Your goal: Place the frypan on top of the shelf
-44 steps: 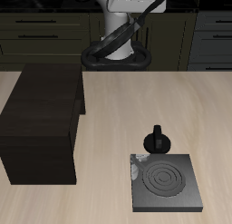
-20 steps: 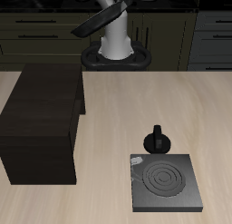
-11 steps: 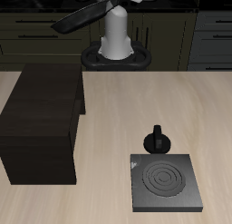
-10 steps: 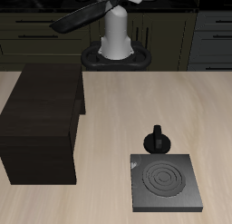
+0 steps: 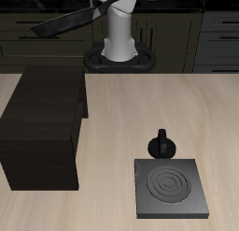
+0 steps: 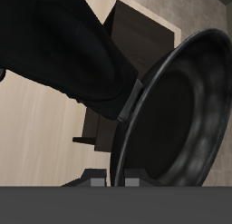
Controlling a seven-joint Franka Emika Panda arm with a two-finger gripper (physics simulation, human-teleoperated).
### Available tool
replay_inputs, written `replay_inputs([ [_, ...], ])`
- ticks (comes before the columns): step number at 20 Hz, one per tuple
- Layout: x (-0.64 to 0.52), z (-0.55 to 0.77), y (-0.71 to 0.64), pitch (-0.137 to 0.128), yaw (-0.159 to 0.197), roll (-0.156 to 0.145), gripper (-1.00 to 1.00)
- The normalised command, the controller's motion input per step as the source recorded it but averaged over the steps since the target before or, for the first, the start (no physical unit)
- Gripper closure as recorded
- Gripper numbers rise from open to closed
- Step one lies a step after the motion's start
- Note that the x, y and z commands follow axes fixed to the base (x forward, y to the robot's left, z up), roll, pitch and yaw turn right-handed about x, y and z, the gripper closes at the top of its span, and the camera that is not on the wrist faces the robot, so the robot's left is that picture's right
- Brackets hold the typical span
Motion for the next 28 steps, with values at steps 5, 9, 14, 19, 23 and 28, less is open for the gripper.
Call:
replay_inputs([
  [5,0.35,-0.08,-0.25,0.013,0.019,-0.045,1.0],
  [9,0.33,-0.07,-0.1,0.01,0.035,0.002,1.0],
  [14,0.28,-0.08,-0.2,0.031,-0.038,-0.038,1.0],
  [19,0.35,-0.08,-0.26,0.014,-0.008,-0.051,1.0],
  [23,0.33,-0.1,-0.19,0.037,-0.001,-0.04,1.0],
  [28,0.4,-0.1,-0.32,0.025,-0.023,-0.065,1.0],
])
